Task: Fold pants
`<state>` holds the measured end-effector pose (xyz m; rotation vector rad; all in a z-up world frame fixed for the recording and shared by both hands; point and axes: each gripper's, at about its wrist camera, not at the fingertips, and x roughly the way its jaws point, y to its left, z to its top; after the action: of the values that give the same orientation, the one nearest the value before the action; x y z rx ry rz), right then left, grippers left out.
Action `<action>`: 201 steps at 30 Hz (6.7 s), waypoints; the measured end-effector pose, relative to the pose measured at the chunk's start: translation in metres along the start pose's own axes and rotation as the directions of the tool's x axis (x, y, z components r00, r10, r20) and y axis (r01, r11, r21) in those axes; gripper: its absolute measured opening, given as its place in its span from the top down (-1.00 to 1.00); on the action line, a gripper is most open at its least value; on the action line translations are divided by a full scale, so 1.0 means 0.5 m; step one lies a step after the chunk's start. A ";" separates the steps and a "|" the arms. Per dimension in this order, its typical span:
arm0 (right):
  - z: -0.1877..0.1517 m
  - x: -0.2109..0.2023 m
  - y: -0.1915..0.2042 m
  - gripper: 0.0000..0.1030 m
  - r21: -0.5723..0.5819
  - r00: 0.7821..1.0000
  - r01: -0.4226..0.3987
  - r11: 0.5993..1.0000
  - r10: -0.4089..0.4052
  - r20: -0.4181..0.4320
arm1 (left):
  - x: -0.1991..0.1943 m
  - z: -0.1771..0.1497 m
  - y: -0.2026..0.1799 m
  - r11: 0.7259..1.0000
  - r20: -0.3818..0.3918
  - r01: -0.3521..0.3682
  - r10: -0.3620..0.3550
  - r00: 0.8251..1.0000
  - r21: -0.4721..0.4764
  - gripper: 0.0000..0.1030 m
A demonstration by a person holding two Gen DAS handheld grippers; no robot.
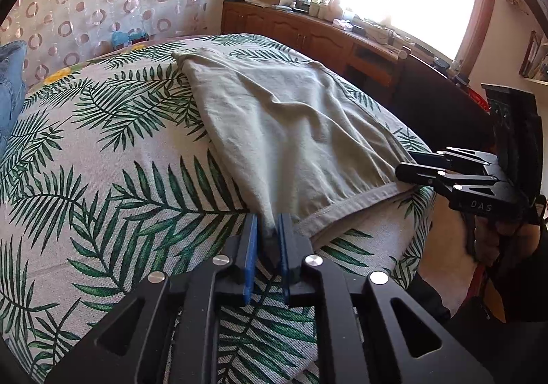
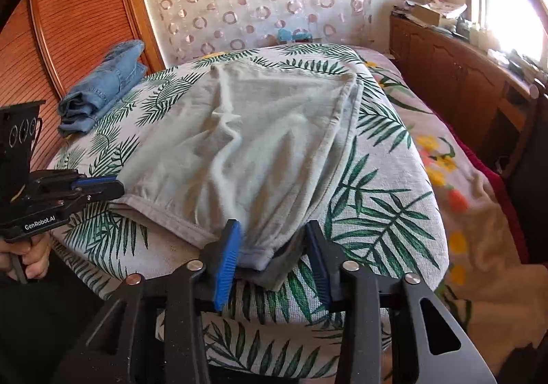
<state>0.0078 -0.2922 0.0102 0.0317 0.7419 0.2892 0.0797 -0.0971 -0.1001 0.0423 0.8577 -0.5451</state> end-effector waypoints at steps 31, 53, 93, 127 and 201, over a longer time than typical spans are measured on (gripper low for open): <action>-0.017 0.000 0.001 0.84 -0.012 0.999 -0.006 1.000 0.006 0.033 | 0.012 0.011 -0.029 1.000 -0.029 -0.012 0.012 0.999 0.023 0.79; 0.099 -0.160 0.046 0.91 -0.107 0.949 -0.049 0.993 0.079 0.305 | -0.237 0.126 -0.051 0.998 0.292 -0.005 -0.015 0.956 0.067 0.93; 0.508 0.042 0.170 0.92 -0.240 0.897 0.125 0.963 -0.006 0.442 | -0.303 0.450 0.179 0.950 0.493 -0.305 0.299 0.817 -0.069 0.94; 0.068 0.207 0.144 0.91 -0.153 0.990 -0.140 0.978 0.142 0.003 | -0.119 -0.029 0.117 0.971 0.080 -0.220 0.228 0.970 -0.092 0.94; 0.006 0.092 0.123 0.83 -0.140 0.973 -0.205 0.969 0.218 0.079 | -0.199 -0.046 0.074 0.982 0.192 -0.141 0.163 0.968 -0.126 0.83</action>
<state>0.0267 -0.2205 -0.0101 -0.0002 0.6248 0.5371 0.0284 -0.0159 -0.0497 -0.0482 0.6783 -0.3496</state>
